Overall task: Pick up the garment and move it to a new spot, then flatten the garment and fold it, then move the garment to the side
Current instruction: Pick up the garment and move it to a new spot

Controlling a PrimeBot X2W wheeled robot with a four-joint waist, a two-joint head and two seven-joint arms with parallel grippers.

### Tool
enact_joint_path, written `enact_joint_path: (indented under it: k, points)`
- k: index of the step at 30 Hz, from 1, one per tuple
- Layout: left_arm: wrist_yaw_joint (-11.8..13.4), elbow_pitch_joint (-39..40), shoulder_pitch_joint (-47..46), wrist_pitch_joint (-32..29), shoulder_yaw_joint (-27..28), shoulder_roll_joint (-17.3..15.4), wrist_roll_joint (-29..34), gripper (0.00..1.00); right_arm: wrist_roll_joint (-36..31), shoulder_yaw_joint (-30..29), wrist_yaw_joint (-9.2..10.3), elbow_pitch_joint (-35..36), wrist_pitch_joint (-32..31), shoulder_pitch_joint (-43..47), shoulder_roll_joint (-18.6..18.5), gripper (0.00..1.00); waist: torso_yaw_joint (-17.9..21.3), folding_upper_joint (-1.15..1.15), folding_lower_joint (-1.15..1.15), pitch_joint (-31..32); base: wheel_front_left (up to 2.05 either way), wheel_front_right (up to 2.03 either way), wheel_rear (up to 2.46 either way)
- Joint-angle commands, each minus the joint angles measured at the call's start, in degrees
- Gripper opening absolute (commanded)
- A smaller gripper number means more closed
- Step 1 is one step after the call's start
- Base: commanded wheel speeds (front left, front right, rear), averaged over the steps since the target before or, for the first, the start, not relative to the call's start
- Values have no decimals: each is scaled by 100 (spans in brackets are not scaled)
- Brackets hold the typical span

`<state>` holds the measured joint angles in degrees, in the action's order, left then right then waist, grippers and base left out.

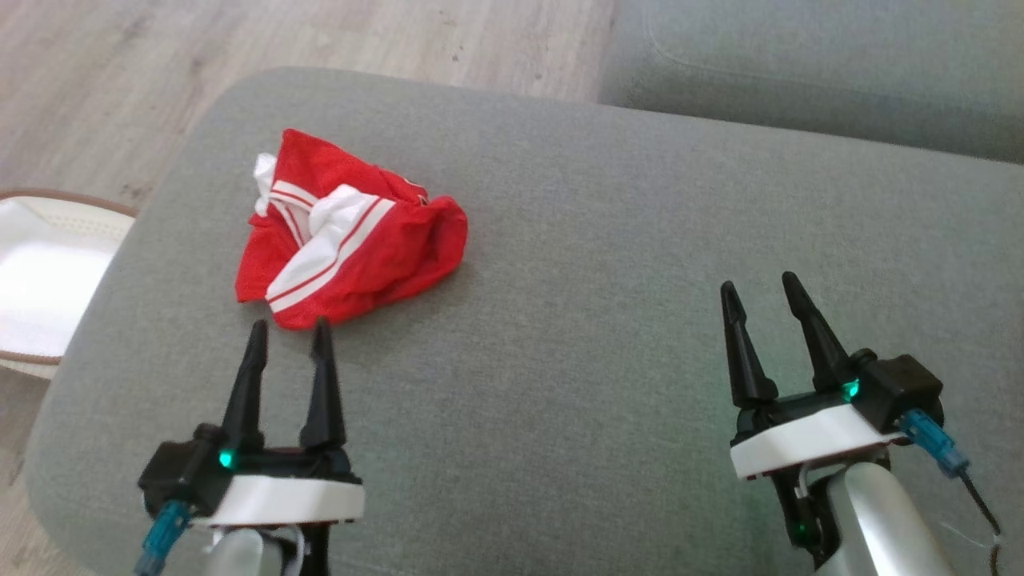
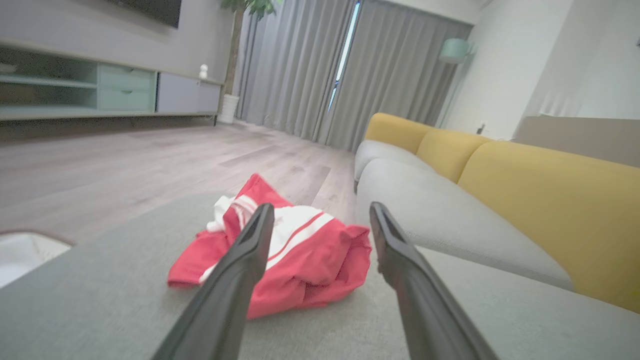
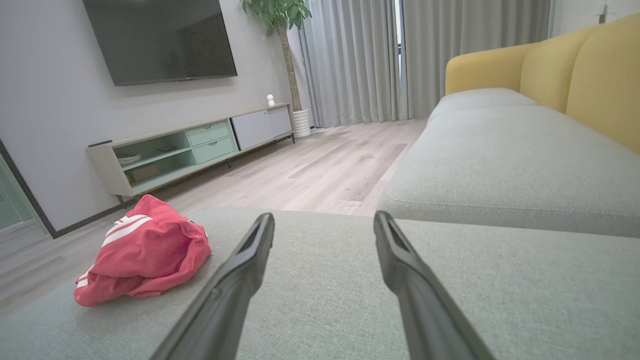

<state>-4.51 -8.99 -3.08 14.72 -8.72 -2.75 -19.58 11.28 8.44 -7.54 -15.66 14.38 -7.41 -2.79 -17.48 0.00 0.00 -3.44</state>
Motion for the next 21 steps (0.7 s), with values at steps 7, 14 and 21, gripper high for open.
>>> enact_joint_path:
  k: [7, 14, 21]
  points:
    - [-78, -260, -747, 28, 731, -112, 264, 100, -154, -23, 5, 307, 62, -293, -9, 100, 299, 0, 0, -493, 0, 0, 0]
    - [-242, -1596, -2061, -453, 619, -914, 387, 100, -469, -494, 5, 629, 62, -540, -9, 100, 475, 0, 0, -1161, 0, 0, 0]
    - [-295, -2490, -3247, -1484, -627, -1792, -137, 100, -646, -698, 5, 840, 62, -725, -9, 100, 642, 0, 0, -1662, 0, 0, 0]
